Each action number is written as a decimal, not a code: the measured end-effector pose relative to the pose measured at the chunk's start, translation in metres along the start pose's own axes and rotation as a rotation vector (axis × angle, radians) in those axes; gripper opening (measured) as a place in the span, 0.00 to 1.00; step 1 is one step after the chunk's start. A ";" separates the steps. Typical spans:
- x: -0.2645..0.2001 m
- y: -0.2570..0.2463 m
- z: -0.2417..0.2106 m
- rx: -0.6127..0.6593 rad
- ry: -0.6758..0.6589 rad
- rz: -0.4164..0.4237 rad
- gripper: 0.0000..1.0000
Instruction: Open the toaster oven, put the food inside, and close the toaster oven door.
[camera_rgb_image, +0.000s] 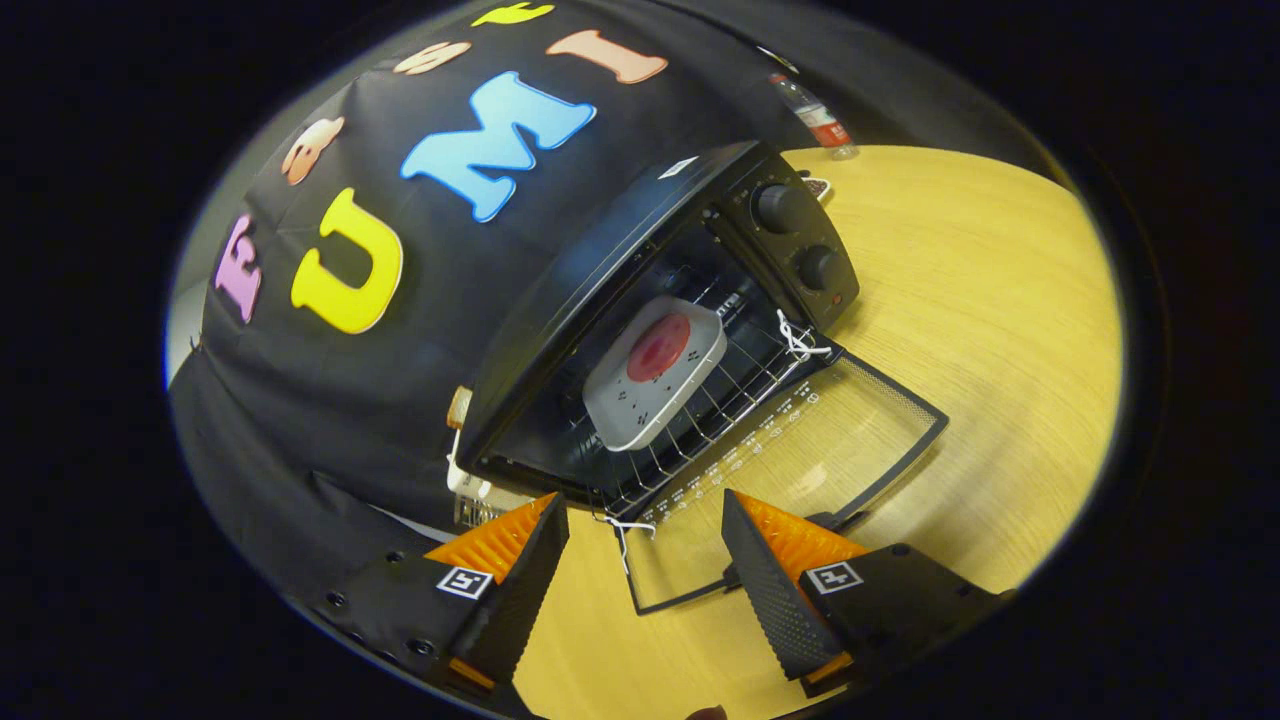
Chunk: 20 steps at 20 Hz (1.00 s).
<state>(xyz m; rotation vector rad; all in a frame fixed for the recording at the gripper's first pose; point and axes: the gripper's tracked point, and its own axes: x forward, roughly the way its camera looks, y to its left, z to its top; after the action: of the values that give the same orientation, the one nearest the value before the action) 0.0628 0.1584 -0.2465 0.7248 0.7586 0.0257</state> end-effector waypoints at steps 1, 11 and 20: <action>-0.004 -0.003 -0.005 -0.040 0.010 -0.006 0.98; -0.019 -0.045 -0.036 -0.408 0.085 -0.087 0.98; -0.008 -0.085 -0.066 -0.583 0.191 -0.184 0.98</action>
<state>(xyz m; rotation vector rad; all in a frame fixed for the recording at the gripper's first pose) -0.0041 0.1306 -0.3257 0.0972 0.9411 0.1451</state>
